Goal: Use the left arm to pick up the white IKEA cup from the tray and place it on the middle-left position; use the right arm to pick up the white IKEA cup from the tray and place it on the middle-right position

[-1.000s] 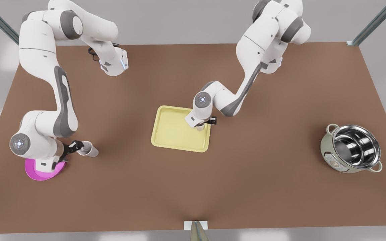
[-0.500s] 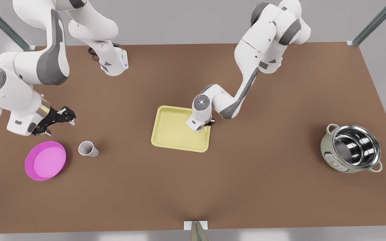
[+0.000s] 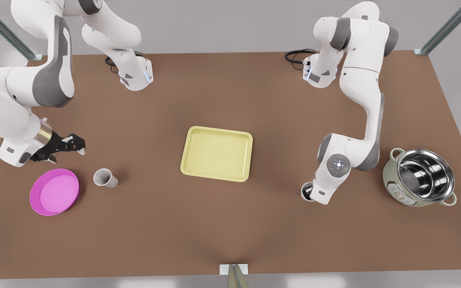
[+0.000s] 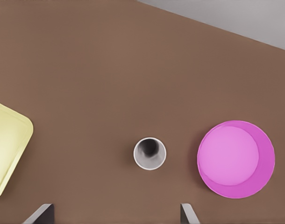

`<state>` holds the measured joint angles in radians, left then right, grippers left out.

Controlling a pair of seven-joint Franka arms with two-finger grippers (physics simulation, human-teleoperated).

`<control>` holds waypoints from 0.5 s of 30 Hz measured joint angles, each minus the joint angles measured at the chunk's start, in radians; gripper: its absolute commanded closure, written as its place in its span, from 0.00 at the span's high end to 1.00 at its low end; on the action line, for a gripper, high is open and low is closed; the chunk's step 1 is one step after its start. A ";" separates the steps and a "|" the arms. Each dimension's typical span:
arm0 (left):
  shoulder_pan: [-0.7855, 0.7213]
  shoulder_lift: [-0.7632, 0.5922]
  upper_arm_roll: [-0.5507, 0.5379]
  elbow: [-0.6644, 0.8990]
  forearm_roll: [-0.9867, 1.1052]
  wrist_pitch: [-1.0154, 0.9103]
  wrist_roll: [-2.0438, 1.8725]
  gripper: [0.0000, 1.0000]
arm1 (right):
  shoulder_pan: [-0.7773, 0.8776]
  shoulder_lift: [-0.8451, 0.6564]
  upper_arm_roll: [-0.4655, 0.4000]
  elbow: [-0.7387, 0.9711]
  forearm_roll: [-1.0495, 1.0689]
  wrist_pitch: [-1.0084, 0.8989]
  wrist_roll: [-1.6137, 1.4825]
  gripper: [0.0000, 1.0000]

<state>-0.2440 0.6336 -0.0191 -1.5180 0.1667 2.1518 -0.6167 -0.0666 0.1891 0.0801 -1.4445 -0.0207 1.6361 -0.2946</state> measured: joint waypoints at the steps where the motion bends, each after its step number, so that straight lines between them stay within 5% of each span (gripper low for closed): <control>1: 0.002 0.018 0.000 0.000 0.013 0.027 0.018 0.02 | -0.001 0.000 0.000 0.002 0.001 0.000 0.005 1.00; 6: 0.006 0.074 0.001 0.001 0.039 0.125 0.090 0.03 | -0.001 0.001 0.000 0.013 0.004 -0.001 0.027 1.00; 8: 0.006 0.082 0.002 0.003 0.040 0.148 0.113 0.10 | -0.001 0.001 -0.002 0.014 0.004 0.000 0.035 1.00; 9: 0.007 0.084 0.002 0.003 0.036 0.158 0.128 1.00 | 0.000 0.001 -0.003 0.014 0.005 0.000 0.038 1.00; 15: 0.013 0.085 0.000 0.008 -0.019 0.198 0.246 1.00 | -0.001 0.001 -0.004 0.014 0.004 0.005 0.055 1.00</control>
<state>-0.2308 0.7190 -0.0187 -1.5104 0.1474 2.3502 -0.3708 -0.0676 0.1902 0.0765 -1.4302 -0.0164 1.6416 -0.2397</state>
